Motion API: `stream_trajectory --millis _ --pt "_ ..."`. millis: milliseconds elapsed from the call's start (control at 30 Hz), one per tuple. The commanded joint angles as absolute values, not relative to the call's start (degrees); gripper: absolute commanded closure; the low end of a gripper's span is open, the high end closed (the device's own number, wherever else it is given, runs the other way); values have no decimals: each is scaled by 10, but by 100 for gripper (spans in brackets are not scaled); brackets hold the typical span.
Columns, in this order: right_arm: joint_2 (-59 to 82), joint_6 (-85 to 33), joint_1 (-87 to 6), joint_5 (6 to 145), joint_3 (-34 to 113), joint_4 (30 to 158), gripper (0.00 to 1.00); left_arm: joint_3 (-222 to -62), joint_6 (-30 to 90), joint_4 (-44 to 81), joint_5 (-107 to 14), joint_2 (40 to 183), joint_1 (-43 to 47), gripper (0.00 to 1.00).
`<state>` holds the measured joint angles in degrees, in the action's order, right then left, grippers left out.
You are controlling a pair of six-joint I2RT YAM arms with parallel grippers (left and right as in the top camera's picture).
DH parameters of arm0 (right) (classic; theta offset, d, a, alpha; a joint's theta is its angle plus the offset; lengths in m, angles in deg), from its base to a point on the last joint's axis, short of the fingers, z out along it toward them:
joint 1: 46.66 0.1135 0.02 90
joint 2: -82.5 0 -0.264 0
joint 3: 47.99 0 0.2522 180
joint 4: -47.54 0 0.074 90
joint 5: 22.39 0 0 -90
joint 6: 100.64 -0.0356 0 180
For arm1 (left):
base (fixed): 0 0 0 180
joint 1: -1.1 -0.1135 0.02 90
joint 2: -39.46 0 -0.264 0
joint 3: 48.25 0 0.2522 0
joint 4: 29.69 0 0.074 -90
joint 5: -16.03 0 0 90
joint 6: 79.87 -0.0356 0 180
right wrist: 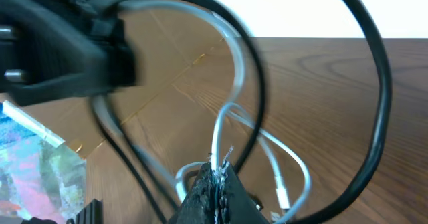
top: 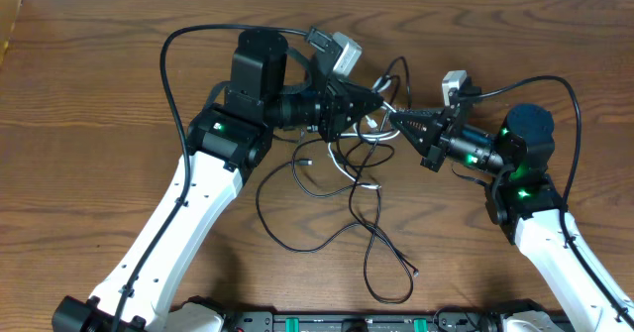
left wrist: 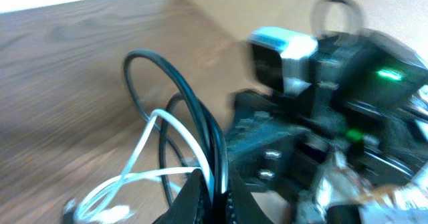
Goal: Untangle cables
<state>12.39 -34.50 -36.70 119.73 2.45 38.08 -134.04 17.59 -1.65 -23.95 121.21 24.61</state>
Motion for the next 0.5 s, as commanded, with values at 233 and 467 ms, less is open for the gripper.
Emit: stream_trajectory --millis 233,467 --pt "127 -342 -368 1242 28 351 99 -1345 440 133 -751 1210 246 93" --pt "127 -344 -374 1241 28 351 99 -1345 577 191 -842 1210 245 92"
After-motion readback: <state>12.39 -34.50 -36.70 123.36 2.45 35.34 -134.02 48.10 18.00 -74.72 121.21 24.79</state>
